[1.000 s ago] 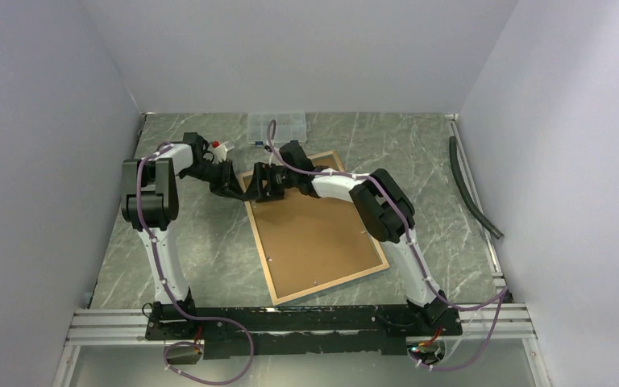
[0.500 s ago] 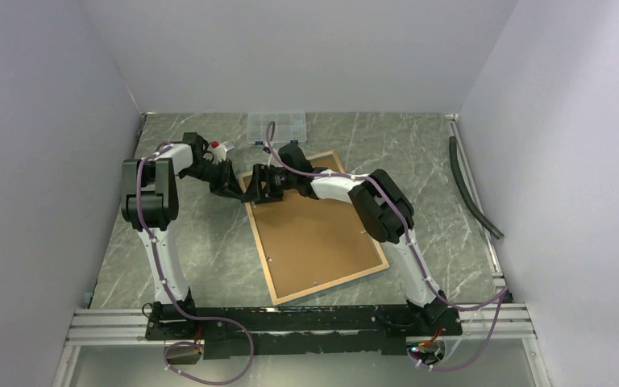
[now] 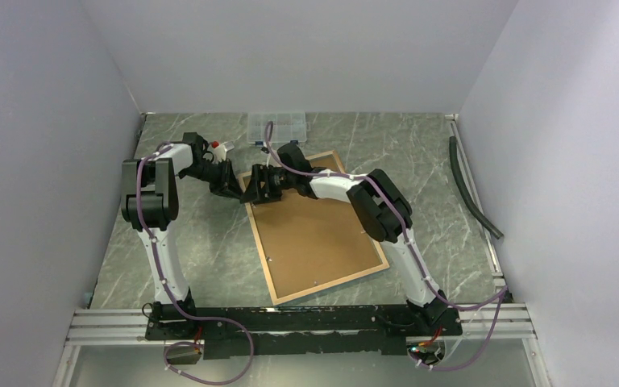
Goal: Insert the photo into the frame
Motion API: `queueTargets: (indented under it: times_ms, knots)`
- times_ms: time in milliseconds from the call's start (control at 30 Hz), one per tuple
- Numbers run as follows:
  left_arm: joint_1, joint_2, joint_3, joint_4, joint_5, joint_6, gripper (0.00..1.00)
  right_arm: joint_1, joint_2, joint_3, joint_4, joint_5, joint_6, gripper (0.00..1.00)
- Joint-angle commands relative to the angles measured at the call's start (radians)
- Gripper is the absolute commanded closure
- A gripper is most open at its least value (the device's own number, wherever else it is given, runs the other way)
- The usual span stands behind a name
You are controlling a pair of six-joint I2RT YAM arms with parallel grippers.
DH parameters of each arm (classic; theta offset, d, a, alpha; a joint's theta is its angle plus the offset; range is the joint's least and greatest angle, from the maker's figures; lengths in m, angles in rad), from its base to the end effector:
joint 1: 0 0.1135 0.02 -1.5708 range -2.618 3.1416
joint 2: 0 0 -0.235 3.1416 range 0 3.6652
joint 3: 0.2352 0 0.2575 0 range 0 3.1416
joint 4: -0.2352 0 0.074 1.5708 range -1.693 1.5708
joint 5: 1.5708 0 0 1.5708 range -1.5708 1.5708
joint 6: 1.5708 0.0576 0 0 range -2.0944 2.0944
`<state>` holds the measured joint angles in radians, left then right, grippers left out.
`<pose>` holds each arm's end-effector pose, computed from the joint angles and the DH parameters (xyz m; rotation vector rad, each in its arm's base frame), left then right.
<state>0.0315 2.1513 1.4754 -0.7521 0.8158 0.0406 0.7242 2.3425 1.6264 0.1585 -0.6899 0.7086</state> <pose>0.3991 -0.0294 0.0878 0.0971 2.7387 -1.1759 0.3597 0.3671 0.1002 -0.4897 2.3601 1.5019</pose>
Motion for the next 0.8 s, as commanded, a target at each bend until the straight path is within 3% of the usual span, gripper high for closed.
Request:
queueTargets:
  times_ms: [0,567,767]
  knots:
    - [-0.022,0.018,-0.023,0.039,-0.072,0.036,0.90,0.026,0.038,0.031,-0.052,-0.076,-0.022,0.31]
    - [-0.022,0.021,-0.018,0.042,-0.081,0.037,0.91,0.028,0.087,0.165,-0.271,-0.181,-0.195,0.35]
    - [-0.023,0.021,-0.018,0.043,-0.073,0.035,0.92,0.036,0.120,0.200,-0.321,-0.218,-0.211,0.42]
